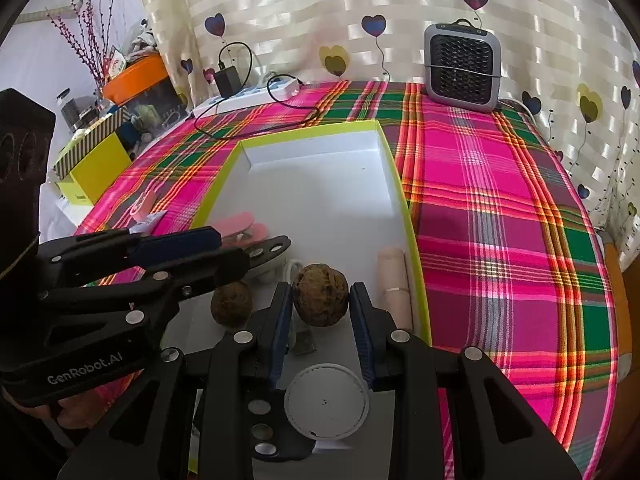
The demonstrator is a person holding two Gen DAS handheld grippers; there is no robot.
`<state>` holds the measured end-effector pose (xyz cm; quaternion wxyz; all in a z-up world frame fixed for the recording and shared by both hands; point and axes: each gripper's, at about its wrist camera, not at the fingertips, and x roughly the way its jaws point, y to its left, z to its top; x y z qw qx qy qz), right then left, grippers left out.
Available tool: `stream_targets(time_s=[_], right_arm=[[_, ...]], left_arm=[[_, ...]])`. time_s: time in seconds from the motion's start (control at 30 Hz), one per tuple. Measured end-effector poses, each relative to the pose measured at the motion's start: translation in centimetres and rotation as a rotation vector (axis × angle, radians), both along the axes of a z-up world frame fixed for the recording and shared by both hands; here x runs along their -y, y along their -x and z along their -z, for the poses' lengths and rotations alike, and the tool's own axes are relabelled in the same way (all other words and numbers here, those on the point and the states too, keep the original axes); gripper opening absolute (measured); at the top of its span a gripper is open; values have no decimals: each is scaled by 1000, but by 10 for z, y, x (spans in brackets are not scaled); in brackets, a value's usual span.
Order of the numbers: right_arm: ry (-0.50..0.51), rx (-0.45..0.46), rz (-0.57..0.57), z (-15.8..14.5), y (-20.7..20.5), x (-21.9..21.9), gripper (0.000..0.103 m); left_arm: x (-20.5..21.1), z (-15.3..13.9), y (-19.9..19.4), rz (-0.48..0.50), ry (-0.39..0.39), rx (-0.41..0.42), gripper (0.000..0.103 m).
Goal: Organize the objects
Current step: 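Open the right tool to drop the walnut in the tray while the left tool releases the disc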
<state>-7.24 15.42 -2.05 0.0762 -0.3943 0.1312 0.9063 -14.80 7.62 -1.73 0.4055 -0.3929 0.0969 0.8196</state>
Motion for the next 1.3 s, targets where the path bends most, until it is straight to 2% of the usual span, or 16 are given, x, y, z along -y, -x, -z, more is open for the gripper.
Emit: stream_targets(time_s=[0.43, 0.8, 1.03, 1.3], right_arm=[[-14, -10, -13, 2, 0, 2, 31], [-26, -36, -6, -5, -2, 3, 32], [-30, -54, 30, -13, -10, 2, 32], [-40, -67, 42, -21, -18, 6, 32]], left_arm=[[-2, 1, 19, -65, 10, -10, 29], [-5, 3, 21, -83, 10, -20, 29], [-6, 4, 30, -112, -6, -8, 29], [-8, 1, 19, -46, 8, 17, 29]])
